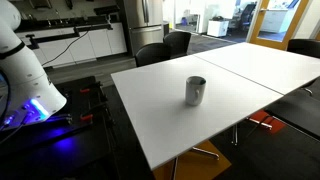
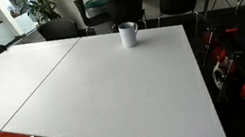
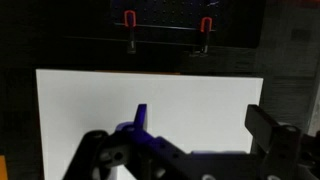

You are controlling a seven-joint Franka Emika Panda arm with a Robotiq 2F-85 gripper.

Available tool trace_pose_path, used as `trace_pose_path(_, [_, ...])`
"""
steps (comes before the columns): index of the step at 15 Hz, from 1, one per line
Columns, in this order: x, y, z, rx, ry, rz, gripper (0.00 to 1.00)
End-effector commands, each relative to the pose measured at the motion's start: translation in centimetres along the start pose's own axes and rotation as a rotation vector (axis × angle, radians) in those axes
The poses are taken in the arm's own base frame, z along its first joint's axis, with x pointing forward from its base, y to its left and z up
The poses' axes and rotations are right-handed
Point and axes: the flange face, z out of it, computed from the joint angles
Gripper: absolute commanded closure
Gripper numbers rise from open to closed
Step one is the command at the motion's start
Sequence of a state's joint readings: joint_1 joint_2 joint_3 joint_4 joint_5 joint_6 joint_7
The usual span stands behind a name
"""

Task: Put the marker on the table

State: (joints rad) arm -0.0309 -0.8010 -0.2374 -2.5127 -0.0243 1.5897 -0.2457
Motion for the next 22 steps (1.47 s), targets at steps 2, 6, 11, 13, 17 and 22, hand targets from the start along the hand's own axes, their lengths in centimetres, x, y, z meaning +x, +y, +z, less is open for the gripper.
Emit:
trace_pose_path(2, [0.0,0.0,0.0,0.000,-0.001,0.000,0.00])
trace_pose_path(6, [0.0,0.0,0.0,0.000,-0.001,0.000,0.00])
trace_pose_path(11, [1.7,0.2,0.3,-0.031,0.086,0.056,0.00])
trace_pose_path(13, [3.0,0.4,0.9,-0.056,0.147,0.084,0.00])
trace_pose_path(17, [6.1,1.6,2.6,-0.101,0.270,0.161,0.00])
trace_pose_path(22, [9.6,3.9,5.0,-0.151,0.387,0.241,0.00])
